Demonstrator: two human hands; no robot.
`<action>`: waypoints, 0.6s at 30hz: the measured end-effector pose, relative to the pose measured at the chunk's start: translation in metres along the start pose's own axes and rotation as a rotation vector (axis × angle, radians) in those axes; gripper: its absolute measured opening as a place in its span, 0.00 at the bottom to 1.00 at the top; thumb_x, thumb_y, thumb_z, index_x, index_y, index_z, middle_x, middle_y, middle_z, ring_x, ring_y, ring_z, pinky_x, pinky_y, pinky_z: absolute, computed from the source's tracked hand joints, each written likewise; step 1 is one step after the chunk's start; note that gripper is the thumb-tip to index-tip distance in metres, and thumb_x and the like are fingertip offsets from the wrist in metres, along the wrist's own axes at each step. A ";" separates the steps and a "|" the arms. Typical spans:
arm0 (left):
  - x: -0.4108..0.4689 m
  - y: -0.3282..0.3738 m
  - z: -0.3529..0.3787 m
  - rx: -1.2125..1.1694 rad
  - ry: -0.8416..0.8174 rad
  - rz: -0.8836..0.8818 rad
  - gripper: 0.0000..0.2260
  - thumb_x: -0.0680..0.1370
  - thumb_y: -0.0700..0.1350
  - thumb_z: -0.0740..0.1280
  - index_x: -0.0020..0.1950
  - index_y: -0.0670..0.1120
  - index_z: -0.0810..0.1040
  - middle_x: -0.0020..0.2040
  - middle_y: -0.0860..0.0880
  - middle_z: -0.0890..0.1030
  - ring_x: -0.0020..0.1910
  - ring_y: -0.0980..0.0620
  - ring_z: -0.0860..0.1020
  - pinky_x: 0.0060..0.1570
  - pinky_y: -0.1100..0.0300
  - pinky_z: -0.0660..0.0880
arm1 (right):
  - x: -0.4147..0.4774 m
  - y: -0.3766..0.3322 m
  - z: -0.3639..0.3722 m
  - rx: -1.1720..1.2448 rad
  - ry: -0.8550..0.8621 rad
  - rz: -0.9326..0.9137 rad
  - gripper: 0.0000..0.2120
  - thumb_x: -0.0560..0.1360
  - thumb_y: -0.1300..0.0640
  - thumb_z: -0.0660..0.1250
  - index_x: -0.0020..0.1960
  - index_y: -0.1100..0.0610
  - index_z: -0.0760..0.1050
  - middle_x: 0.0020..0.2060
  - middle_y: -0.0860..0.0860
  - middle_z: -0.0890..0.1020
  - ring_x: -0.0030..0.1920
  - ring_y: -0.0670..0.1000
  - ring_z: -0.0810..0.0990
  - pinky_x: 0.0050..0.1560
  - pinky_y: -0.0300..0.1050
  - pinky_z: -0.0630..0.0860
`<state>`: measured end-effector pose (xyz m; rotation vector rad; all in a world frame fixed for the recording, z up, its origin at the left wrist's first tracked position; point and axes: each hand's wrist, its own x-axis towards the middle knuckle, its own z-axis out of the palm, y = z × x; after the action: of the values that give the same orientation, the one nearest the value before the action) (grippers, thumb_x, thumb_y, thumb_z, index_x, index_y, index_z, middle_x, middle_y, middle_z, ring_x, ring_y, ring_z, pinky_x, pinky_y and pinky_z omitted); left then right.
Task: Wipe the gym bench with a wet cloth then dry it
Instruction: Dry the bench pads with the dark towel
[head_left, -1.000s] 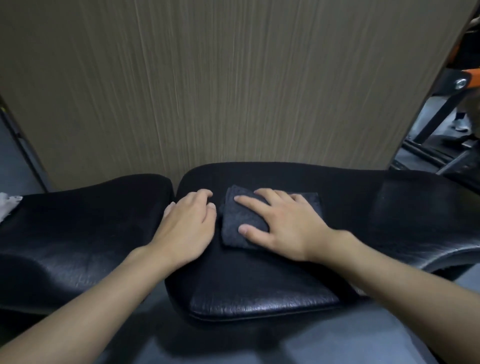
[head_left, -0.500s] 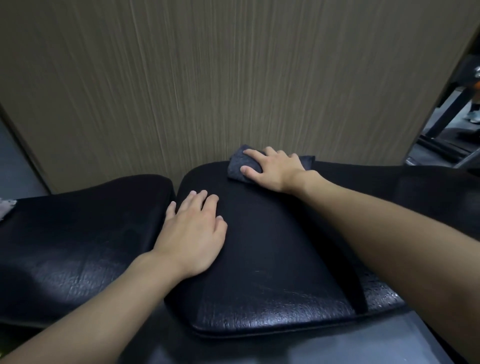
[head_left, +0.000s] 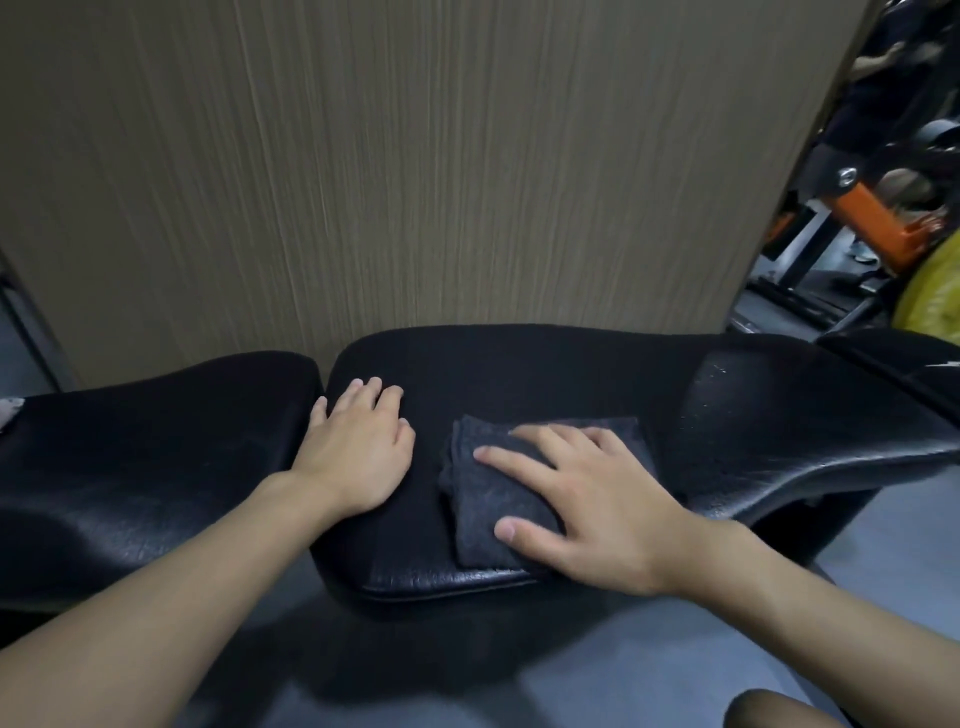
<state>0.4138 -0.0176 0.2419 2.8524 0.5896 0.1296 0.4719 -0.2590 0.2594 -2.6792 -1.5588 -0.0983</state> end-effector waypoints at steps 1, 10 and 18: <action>0.000 0.002 -0.003 0.017 -0.007 -0.001 0.21 0.83 0.49 0.50 0.75 0.45 0.62 0.79 0.46 0.58 0.79 0.46 0.51 0.75 0.41 0.50 | -0.008 -0.002 -0.003 -0.001 -0.014 -0.013 0.33 0.75 0.28 0.44 0.78 0.36 0.49 0.79 0.49 0.58 0.79 0.54 0.53 0.75 0.59 0.52; 0.003 0.019 0.006 -0.015 -0.015 0.077 0.23 0.83 0.49 0.49 0.79 0.50 0.56 0.81 0.50 0.52 0.80 0.47 0.46 0.75 0.39 0.44 | 0.016 0.013 0.009 -0.028 0.029 0.020 0.33 0.75 0.27 0.45 0.78 0.36 0.53 0.76 0.53 0.64 0.75 0.56 0.63 0.71 0.59 0.61; 0.004 0.021 0.010 0.037 0.000 0.070 0.24 0.83 0.55 0.46 0.79 0.51 0.55 0.81 0.50 0.49 0.80 0.47 0.44 0.75 0.39 0.44 | 0.125 0.075 0.018 -0.004 0.037 0.128 0.35 0.72 0.26 0.41 0.77 0.35 0.51 0.74 0.50 0.64 0.72 0.57 0.65 0.70 0.62 0.60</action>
<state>0.4268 -0.0369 0.2379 2.9099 0.4970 0.1322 0.5991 -0.1865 0.2501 -2.7547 -1.3751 -0.1463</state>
